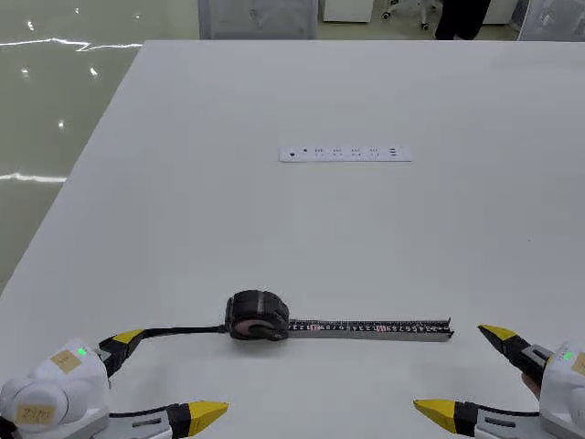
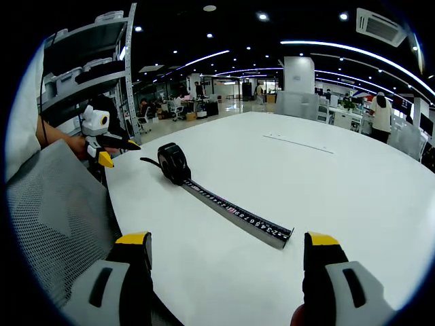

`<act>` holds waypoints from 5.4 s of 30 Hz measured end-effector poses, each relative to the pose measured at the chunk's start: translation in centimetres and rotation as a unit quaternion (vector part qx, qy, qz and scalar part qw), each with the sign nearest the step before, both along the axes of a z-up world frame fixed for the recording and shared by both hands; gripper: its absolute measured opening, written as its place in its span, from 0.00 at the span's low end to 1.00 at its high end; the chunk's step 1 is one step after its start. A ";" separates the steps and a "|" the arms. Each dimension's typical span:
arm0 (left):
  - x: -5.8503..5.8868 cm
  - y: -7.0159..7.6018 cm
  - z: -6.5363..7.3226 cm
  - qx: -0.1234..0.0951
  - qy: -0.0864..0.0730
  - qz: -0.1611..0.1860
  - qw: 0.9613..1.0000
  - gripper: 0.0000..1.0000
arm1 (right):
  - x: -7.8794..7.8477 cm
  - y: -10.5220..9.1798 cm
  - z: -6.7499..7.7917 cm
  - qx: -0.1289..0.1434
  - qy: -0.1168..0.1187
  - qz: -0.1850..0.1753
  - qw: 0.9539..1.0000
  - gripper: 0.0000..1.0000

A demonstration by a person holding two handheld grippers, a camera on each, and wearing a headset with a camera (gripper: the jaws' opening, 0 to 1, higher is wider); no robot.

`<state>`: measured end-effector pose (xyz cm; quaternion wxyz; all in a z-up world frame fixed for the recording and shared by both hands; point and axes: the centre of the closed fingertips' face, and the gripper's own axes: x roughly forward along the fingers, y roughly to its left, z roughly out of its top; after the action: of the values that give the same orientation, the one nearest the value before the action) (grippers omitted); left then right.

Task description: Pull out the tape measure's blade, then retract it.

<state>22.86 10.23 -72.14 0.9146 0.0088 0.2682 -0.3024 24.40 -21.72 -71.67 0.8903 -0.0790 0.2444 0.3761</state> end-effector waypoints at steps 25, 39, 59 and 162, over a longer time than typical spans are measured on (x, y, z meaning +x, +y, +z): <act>-2.0 1.4 -0.8 -0.008 0.020 0.018 1.000 0.97 | -2.0 -0.2 -1.1 0.003 0.022 -0.001 1.000 0.90; -2.2 1.1 -0.9 -0.009 0.025 0.017 0.999 0.95 | -2.1 0.0 -1.2 -0.003 0.022 0.005 1.000 0.89; -0.3 -0.6 1.2 -0.023 0.028 0.004 0.999 0.96 | -2.0 0.6 -1.0 -0.001 0.023 0.013 1.000 0.89; 7.2 -9.0 -1.0 -0.035 0.089 0.143 0.985 0.81 | 0.8 -1.9 0.4 0.027 0.002 -0.016 1.000 0.81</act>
<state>30.08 1.23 -73.12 0.9208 -0.0886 0.3359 -0.1775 25.17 -23.57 -71.32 0.8974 -0.0501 0.2366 0.3689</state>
